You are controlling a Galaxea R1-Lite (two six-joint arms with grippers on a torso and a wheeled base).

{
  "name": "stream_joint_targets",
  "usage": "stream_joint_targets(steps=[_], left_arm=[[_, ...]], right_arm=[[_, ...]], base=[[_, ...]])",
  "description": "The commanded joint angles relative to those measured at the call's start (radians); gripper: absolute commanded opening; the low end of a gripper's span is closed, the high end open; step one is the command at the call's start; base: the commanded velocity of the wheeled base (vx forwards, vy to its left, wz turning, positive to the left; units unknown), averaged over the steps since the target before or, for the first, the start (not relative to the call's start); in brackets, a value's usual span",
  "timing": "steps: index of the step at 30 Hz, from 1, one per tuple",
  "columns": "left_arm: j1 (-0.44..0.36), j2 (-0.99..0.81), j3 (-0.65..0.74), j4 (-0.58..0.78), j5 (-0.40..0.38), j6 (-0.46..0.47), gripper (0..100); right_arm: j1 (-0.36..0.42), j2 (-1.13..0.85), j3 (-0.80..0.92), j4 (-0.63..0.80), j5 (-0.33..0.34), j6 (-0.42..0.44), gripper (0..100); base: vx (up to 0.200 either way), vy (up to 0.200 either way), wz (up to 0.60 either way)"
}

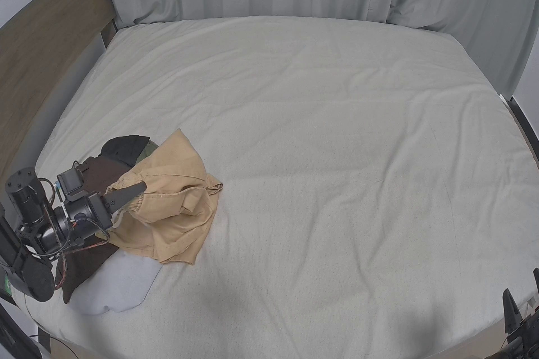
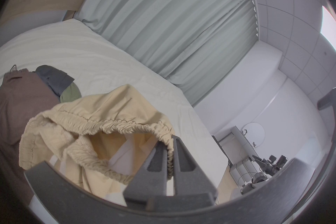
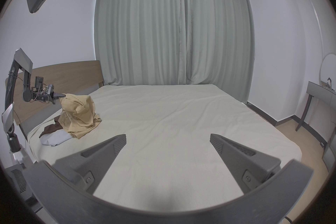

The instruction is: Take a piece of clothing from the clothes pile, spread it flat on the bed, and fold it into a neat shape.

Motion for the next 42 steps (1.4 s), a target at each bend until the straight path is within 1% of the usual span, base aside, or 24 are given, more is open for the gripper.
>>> stream_joint_targets(steps=[1, 9, 11, 13, 15, 17, 18, 19, 22, 26, 27, 28, 29, 32, 33, 34, 39, 42], left_arm=[[0.000, -0.043, 0.043, -0.036, -0.008, 0.003, 0], [-0.017, -0.066, 0.077, -0.044, -0.034, 0.013, 0], [-0.038, -0.069, 0.088, -0.045, -0.031, 0.010, 0], [-0.081, -0.069, 0.086, -0.047, -0.005, 0.013, 0], [-0.110, -0.069, 0.086, -0.045, 0.058, 0.012, 0], [-0.120, -0.069, 0.085, -0.045, 0.074, 0.012, 0], [-0.159, -0.068, 0.077, -0.045, 0.152, 0.003, 0], [-0.172, -0.069, 0.076, -0.047, 0.173, -0.007, 0], [-0.196, -0.077, 0.070, -0.047, 0.202, -0.033, 0], [-0.245, -0.138, 0.060, -0.045, 0.271, -0.122, 0], [-0.245, -0.138, 0.060, -0.045, 0.271, -0.122, 0], [-0.267, -0.166, 0.050, -0.044, 0.317, -0.162, 0], [-0.274, -0.175, 0.048, -0.044, 0.347, -0.175, 0], [-0.301, -0.183, 0.045, -0.045, 0.414, -0.186, 0], [-0.301, -0.183, 0.045, -0.045, 0.414, -0.186, 0], [-0.302, -0.184, 0.042, -0.045, 0.442, -0.186, 0], [-0.321, -0.207, 0.045, -0.044, 0.474, -0.195, 0], [-0.370, -0.223, 0.036, -0.045, 0.564, -0.226, 0]], right_arm=[[0.000, -0.009, 0.018, 0.000, 0.000, 0.000, 100], [-0.002, -0.009, 0.018, -0.001, 0.000, 0.000, 100], [0.000, -0.007, 0.018, 0.000, 0.000, 0.000, 100], [0.000, -0.007, 0.018, 0.000, 0.000, 0.000, 100], [0.000, -0.007, 0.018, 0.000, 0.000, 0.000, 100], [0.000, -0.007, 0.018, 0.000, 0.000, 0.000, 100], [0.000, -0.009, 0.018, 0.000, 0.000, 0.000, 100], [0.000, -0.009, 0.018, 0.000, 0.000, 0.000, 100], [0.000, -0.007, 0.018, 0.000, 0.000, 0.000, 100], [0.000, -0.009, 0.018, 0.000, 0.000, 0.000, 100], [0.000, -0.009, 0.018, 0.000, 0.000, 0.000, 100], [0.000, -0.009, 0.018, 0.000, 0.000, 0.000, 100], [-0.002, -0.007, 0.018, -0.001, 0.000, 0.000, 100], [0.000, -0.009, 0.018, 0.000, 0.000, 0.000, 100], [0.000, -0.009, 0.018, 0.000, 0.000, 0.000, 100], [0.000, -0.009, 0.018, -0.001, 0.000, 0.000, 100], [-0.002, -0.007, 0.018, -0.001, 0.000, 0.000, 100], [0.000, -0.009, 0.018, 0.000, 0.000, 0.000, 100]], base=[[0.000, 0.000, 0.00], [0.000, 0.000, 0.00], [0.000, 0.000, 0.00], [0.000, 0.000, 0.00], [0.000, 0.000, 0.00], [0.000, 0.000, 0.00], [0.000, 0.000, 0.00], [0.000, 0.000, 0.00], [0.000, 0.000, 0.00], [0.000, 0.000, 0.00], [0.000, 0.000, 0.00], [0.000, 0.000, 0.00], [0.000, 0.000, 0.00], [0.000, 0.000, 0.00], [0.000, 0.000, 0.00], [0.000, 0.000, 0.00], [0.000, 0.000, 0.00], [0.000, 0.000, 0.00]])
